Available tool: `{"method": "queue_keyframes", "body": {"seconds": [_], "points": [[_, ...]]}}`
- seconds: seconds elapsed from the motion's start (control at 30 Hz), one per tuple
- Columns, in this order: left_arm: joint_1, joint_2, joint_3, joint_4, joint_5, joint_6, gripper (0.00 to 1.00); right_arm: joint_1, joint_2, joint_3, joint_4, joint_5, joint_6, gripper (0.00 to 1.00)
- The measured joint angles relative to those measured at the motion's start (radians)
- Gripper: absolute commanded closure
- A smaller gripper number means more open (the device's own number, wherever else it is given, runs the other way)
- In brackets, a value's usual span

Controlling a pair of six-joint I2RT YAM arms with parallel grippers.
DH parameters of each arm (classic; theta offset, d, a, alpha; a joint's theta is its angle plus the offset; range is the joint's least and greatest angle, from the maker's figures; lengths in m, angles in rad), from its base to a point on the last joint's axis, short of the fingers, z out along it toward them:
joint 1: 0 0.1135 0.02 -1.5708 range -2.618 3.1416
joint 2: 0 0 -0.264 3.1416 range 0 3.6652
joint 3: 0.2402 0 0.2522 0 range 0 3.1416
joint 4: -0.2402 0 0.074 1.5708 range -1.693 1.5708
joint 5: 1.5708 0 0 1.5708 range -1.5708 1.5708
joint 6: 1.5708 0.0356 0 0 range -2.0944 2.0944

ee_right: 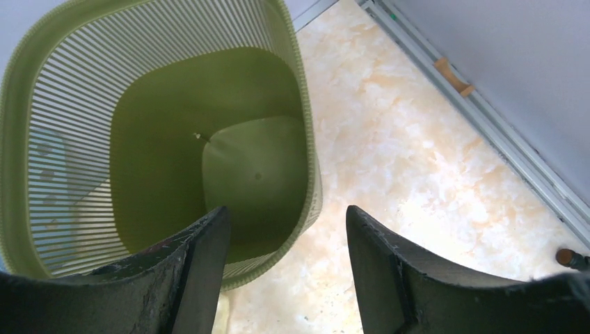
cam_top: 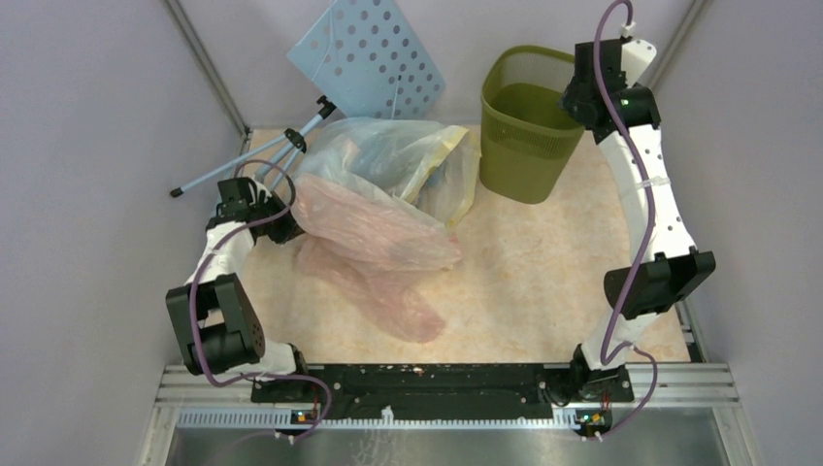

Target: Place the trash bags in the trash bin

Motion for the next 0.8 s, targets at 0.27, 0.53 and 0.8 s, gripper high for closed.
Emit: {"method": "queue_keyframes", "body": {"seconds": [0.27,0.53,0.8], "points": [[-0.01,-0.144,-0.086,0.067,0.109,-0.029,1.0,-0.037,-0.042,-0.129,0.026,-0.033,-0.001,0.46],[-0.078,-0.315,-0.169,0.062,0.173,-0.039,1.0,-0.037,-0.042,-0.171,0.066,-0.077,0.004,1.0],[-0.241,-0.367,-0.214,0.058,0.156,-0.041,1.0,-0.038,-0.051,-0.137,-0.011,-0.043,-0.023,1.0]]}}
